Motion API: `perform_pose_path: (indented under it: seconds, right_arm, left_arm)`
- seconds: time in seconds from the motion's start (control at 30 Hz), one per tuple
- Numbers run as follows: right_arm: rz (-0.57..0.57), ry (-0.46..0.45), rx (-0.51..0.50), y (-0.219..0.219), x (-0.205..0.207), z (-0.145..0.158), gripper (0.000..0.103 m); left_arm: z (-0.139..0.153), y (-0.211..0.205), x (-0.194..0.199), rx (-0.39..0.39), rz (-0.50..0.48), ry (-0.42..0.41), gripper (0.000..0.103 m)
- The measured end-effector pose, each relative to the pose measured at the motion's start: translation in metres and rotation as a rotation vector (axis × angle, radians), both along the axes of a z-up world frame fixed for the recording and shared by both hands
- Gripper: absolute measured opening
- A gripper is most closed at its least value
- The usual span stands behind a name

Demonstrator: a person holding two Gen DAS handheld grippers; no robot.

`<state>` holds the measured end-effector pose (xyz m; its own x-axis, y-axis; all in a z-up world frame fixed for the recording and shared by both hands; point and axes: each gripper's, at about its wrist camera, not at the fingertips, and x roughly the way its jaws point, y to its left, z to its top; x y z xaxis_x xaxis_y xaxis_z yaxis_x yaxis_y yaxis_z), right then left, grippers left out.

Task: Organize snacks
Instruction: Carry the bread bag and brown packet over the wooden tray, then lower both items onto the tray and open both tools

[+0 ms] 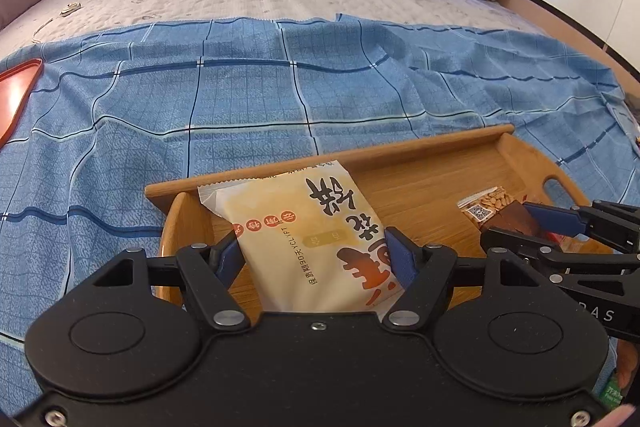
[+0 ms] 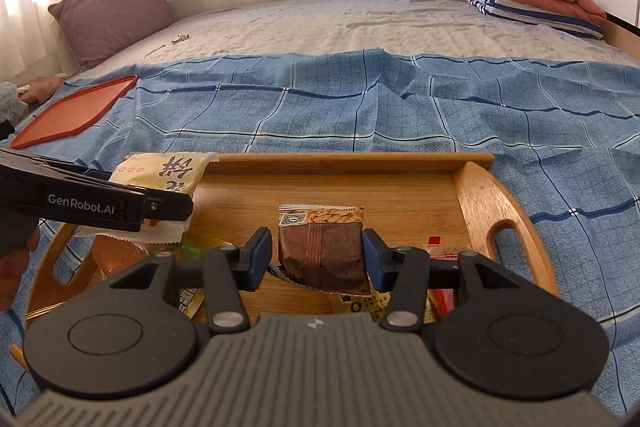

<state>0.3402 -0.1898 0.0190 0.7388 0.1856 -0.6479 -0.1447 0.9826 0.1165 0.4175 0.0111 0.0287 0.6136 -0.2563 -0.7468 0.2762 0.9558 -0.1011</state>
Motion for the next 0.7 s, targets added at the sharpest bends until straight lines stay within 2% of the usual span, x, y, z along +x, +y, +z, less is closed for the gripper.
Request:
perform_pose_path:
  seconds: [0.57,0.7]
  right_arm:
    - [0.024,0.007,-0.057,0.01,-0.001,-0.01,0.054]
    - [0.023,0.012,-0.06,0.01,-0.001,-0.013,0.054]
  left_arm:
    - [-0.006,0.001,-0.001,0.008,-0.018,0.033,0.071]
    - [-0.005,0.0,-0.004,0.018,-0.011,0.032,0.082]
